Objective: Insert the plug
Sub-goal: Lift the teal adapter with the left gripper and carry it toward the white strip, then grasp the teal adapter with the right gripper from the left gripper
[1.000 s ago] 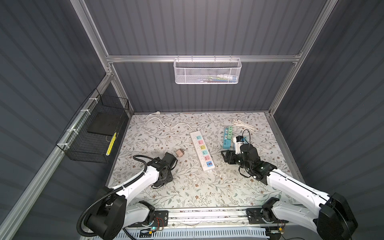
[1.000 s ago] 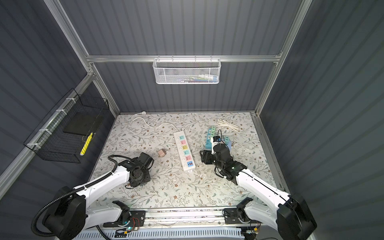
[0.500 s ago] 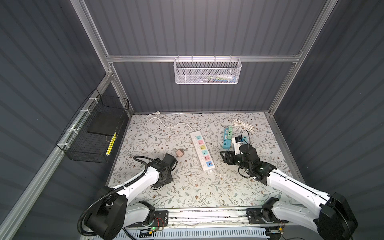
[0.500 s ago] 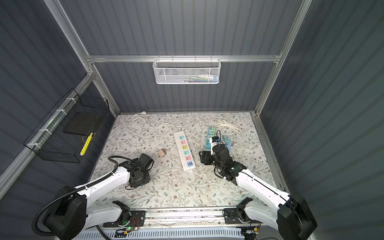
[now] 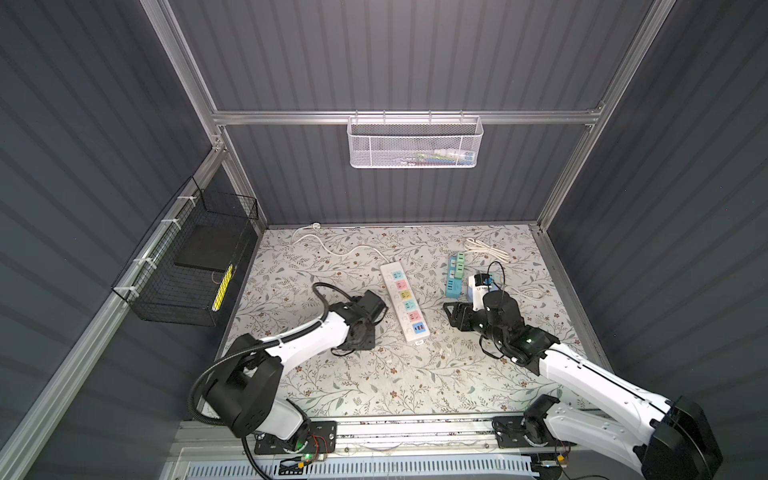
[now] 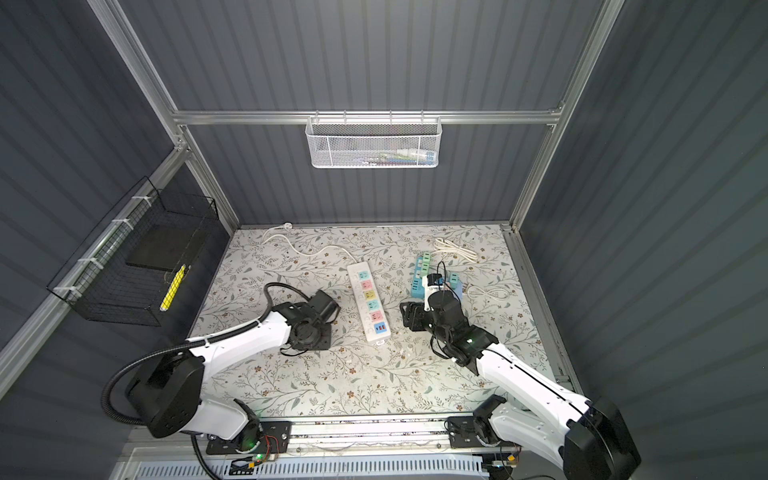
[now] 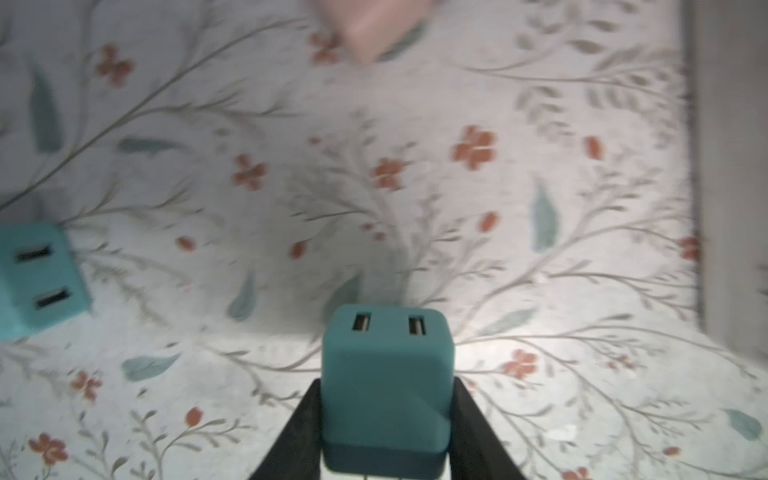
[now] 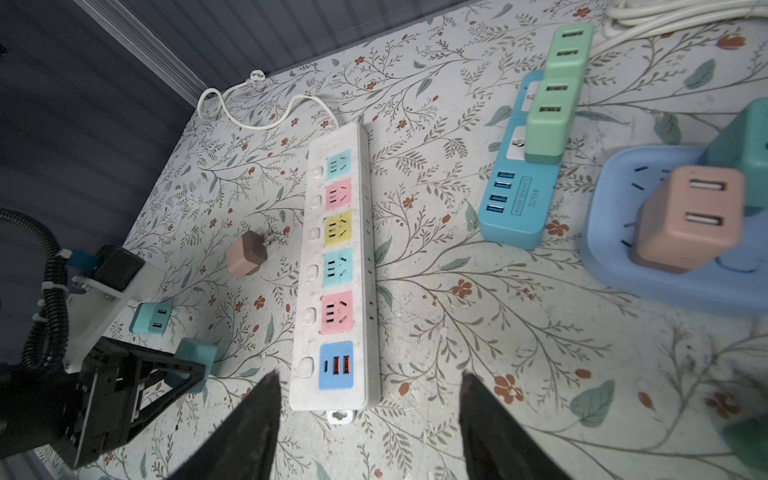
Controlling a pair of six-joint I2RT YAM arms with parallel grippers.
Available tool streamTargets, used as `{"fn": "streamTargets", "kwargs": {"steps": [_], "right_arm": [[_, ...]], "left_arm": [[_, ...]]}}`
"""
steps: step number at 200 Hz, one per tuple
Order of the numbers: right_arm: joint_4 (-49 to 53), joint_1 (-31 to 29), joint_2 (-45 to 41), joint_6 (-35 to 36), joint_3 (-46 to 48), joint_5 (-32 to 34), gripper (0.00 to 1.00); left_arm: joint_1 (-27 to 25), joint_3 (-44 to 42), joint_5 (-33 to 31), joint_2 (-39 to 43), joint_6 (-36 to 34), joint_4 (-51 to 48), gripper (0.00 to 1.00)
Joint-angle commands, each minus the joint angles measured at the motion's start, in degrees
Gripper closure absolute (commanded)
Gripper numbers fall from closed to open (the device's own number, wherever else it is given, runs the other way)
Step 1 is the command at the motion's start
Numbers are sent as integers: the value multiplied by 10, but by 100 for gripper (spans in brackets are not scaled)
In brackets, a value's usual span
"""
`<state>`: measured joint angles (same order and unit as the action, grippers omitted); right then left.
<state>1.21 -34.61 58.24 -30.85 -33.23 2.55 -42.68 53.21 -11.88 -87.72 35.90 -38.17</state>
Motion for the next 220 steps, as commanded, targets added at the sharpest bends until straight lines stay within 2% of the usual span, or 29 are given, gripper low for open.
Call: {"fn": "streamTargets", "kwargs": {"steps": [1, 38, 57, 80, 106, 138, 174, 199, 220], "right_arm": [[21, -4, -12, -1, 8, 15, 32], [45, -3, -33, 3, 8, 29, 32], [48, -3, -39, 0, 9, 30, 32], [50, -3, -39, 0, 7, 31, 31], [50, -3, -36, 0, 4, 28, 31], [49, -5, -31, 0, 0, 24, 32], [56, -5, -36, -3, -4, 21, 32], [70, -6, -37, 4, -14, 6, 31], [87, -6, -28, 12, -45, -43, 30]], "left_arm": [[-16, 35, 13, -56, -72, -11, 76], [-29, 67, 25, -106, -123, -24, 71], [-29, 72, 28, -119, -132, -31, 61], [-29, 76, 28, -117, -131, -42, 40], [-29, 72, 25, -97, -130, -46, 37], [-29, 59, 35, -98, -136, -26, 48], [-29, 45, 50, -94, -147, 8, 70], [-30, 21, 56, -25, -174, 75, 75], [-32, -9, 43, 55, -212, 169, 78]]}}
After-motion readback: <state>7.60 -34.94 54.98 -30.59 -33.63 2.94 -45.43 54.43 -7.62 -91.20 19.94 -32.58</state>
